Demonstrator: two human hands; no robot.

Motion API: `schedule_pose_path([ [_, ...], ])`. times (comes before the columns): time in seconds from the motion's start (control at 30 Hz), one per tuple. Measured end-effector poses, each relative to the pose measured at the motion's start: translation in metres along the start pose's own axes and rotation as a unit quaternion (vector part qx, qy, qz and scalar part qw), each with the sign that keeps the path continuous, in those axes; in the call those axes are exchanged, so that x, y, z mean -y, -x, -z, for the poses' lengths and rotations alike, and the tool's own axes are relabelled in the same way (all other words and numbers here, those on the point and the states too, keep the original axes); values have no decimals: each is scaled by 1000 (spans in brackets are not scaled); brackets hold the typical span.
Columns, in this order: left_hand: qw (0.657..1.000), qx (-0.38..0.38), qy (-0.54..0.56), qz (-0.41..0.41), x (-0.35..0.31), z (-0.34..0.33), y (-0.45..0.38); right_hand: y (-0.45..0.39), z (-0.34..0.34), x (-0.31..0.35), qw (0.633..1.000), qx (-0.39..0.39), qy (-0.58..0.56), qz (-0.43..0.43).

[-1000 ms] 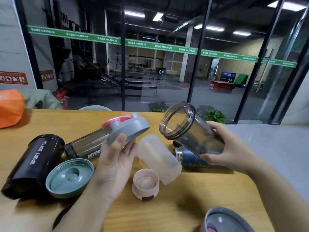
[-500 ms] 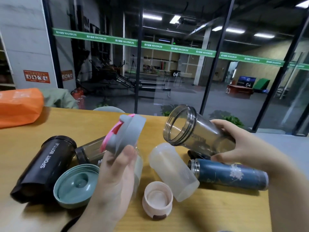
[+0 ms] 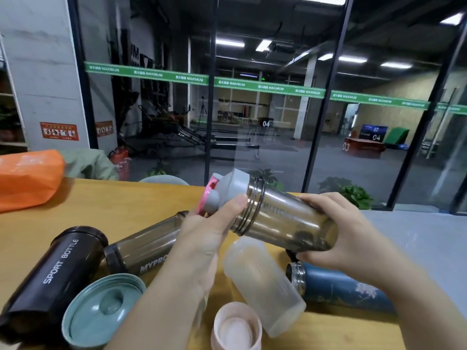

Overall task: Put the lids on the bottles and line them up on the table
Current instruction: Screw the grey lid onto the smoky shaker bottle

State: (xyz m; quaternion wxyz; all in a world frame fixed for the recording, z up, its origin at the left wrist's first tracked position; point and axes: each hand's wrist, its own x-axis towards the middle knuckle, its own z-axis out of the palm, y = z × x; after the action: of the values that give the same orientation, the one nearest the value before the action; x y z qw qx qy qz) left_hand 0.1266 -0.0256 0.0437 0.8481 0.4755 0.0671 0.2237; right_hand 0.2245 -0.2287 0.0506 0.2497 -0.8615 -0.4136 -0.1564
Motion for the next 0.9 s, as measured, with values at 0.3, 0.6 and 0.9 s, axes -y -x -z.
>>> schedule_pose_path([
  [0.3, 1000, 12, -17, 2, -2, 13, -6, -6, -22, 10, 999, 9, 40, 29],
  [0.6, 999, 0, 39, 26, 5, 11, -9, -6, -20, 14, 996, -21, 80, 42],
  [0.9, 999, -21, 29, -18, 2, 7, -9, -6, -21, 14, 992, -53, 105, 41],
])
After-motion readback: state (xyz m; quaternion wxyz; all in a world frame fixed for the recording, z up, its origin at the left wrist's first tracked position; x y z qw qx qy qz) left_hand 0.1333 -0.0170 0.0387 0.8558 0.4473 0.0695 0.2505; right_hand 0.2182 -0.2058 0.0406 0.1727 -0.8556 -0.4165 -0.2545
